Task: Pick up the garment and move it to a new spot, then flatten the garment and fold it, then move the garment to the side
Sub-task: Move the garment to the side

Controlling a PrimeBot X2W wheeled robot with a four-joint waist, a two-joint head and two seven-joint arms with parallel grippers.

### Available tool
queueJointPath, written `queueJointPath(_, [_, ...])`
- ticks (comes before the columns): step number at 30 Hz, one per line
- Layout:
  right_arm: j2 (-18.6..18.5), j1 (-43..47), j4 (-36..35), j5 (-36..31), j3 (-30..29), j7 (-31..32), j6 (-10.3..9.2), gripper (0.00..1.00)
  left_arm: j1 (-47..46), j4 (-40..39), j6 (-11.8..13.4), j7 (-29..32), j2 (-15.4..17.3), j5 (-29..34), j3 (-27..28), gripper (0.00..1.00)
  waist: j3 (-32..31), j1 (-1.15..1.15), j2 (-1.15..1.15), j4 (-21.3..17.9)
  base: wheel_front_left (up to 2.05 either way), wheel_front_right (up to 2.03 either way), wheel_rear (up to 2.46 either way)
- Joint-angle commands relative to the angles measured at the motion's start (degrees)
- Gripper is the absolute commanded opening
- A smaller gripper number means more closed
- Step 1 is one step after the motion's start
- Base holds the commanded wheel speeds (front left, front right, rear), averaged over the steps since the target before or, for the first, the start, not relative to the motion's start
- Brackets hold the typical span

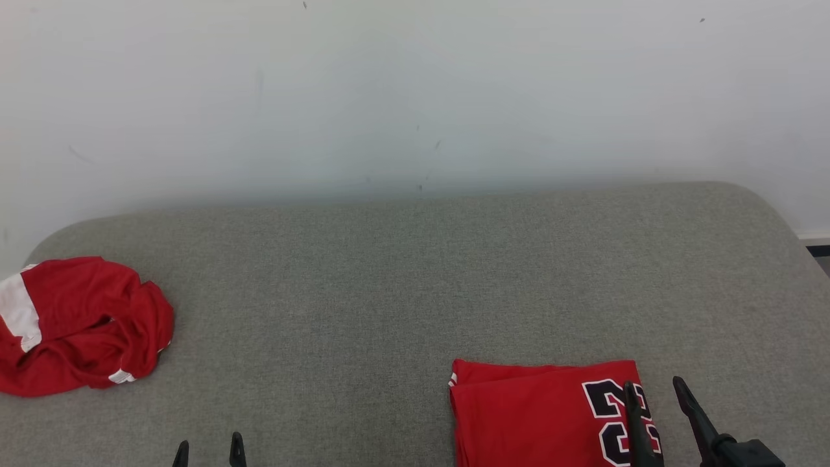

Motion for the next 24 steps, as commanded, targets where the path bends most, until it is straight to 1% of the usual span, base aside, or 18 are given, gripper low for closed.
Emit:
queueJointPath(1, [-0.33, -0.07, -0.18, 0.50, -0.03, 0.06, -0.11, 1.00, 0.51, -0.15, 0.00, -0.18, -0.05, 0.47, -0.07, 1.00, 0.03, 0.00, 0.00, 0.08, 0.00, 0.00, 0.00])
queueJointPath(11, [-0.48, -0.15, -0.83, 0.66, 0.43, 0.61, -0.11, 1.00, 0.63, -0.39, -0.38, -0.18, -0.06, 0.99, 0.10, 1.00, 0.27, 0.00, 0.00, 0.00, 0.00, 0.00, 0.00])
queueJointPath(15, [-1.33, -0.60, -1.96, 1.36, 1.39, 2.92, -0.11, 1.00, 0.97, -0.63, -0.11, -0.18, -0.06, 0.87, -0.21, 1.00, 0.51, 0.00, 0.00, -0.13, 0.00, 0.00, 0.00])
queueJointPath(17, [-1.77, -0.83, -2.59, 2.18, 1.26, 6.51, -0.11, 1.00, 1.17, -0.71, -0.08, -0.18, -0.06, 0.80, -0.19, 1.00, 0.61, 0.00, 0.00, -0.28, 0.00, 0.00, 0.00])
queueJointPath(19, [-2.36, -1.04, -3.46, 3.85, 1.27, 11.60, -0.11, 1.00, 1.32, -0.75, -0.14, -0.18, -0.06, 0.90, -0.33, 1.00, 0.65, 0.00, 0.00, -0.30, 0.00, 0.00, 0.00])
queueJointPath(21, [-2.55, -1.26, -4.66, 5.85, -0.10, 17.44, -0.10, 1.00, 1.46, -0.81, -0.22, -0.18, -0.06, 0.98, -0.50, 1.00, 0.76, 0.00, 0.00, -0.16, 0.00, 0.00, 0.00])
queueJointPath(23, [-3.59, -1.64, -5.73, 6.82, -1.69, 23.94, -0.11, 1.00, 1.35, -0.95, -0.27, -0.18, -0.05, 1.01, -0.68, 1.00, 1.06, 0.00, 0.00, 0.07, 0.00, 0.00, 0.00])
queueJointPath(24, [-4.21, -2.04, -6.77, 7.48, -1.47, 26.77, -0.10, 1.00, 1.25, -1.00, -0.25, -0.18, -0.06, 1.06, -0.75, 1.00, 1.21, 0.00, 0.00, 0.18, 0.00, 0.00, 0.00])
